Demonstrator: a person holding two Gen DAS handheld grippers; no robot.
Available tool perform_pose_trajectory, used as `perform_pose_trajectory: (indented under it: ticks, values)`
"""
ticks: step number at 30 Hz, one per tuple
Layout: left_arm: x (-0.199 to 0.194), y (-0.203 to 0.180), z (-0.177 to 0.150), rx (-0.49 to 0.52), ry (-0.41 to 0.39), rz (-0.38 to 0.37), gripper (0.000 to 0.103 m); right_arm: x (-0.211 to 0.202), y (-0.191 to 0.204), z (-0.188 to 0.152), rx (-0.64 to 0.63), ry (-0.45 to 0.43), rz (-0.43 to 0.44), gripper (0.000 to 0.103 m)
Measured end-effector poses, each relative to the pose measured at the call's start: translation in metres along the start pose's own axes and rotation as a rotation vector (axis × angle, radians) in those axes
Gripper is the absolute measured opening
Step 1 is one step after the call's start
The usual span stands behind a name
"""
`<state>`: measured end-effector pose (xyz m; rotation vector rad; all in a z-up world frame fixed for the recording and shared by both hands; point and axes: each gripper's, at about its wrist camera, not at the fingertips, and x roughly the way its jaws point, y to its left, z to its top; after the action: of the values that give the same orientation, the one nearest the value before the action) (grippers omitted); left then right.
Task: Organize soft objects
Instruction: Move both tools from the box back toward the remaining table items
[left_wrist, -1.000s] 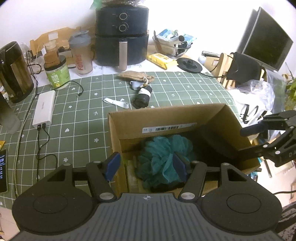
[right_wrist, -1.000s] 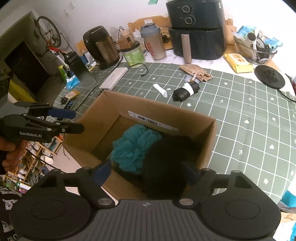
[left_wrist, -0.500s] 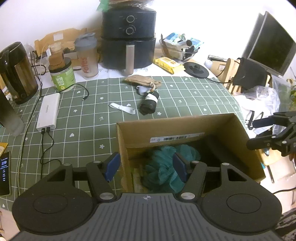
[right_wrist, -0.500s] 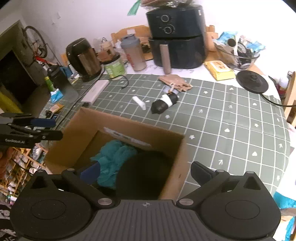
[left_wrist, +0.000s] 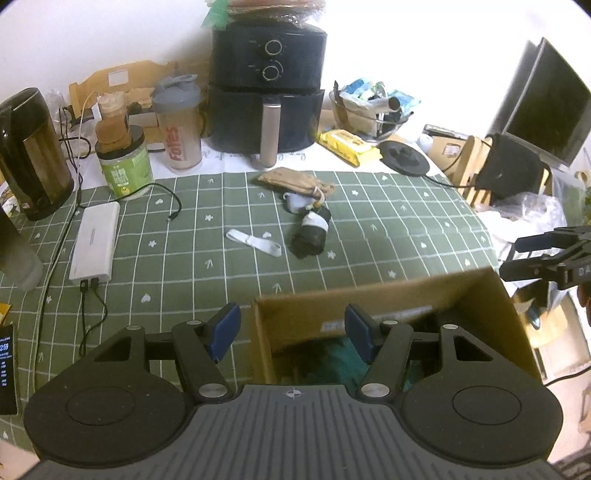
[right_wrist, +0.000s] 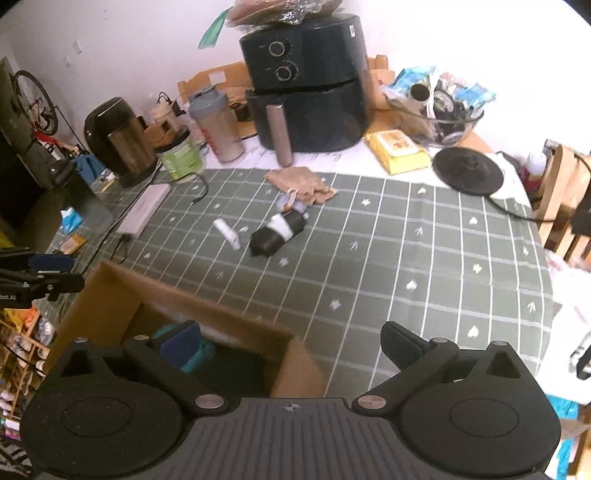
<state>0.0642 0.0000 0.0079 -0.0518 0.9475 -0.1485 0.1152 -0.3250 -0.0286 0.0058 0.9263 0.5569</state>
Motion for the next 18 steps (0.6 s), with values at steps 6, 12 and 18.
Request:
perform_pose_trajectory:
  ticks: [6,12,18]
  values:
    - [0.014,0.007,0.015,0.003,-0.011,-0.022,0.061,0.019,-0.011,0.025,-0.018,-0.02,-0.067,0.103]
    - [0.023,0.012,0.027,0.024,-0.024,-0.047,0.061,0.043,-0.012,0.052,-0.108,-0.032,-0.118,0.103]
    - [0.023,0.019,0.039,0.027,-0.044,-0.053,0.061,0.065,-0.009,0.084,-0.186,-0.063,-0.123,0.103]
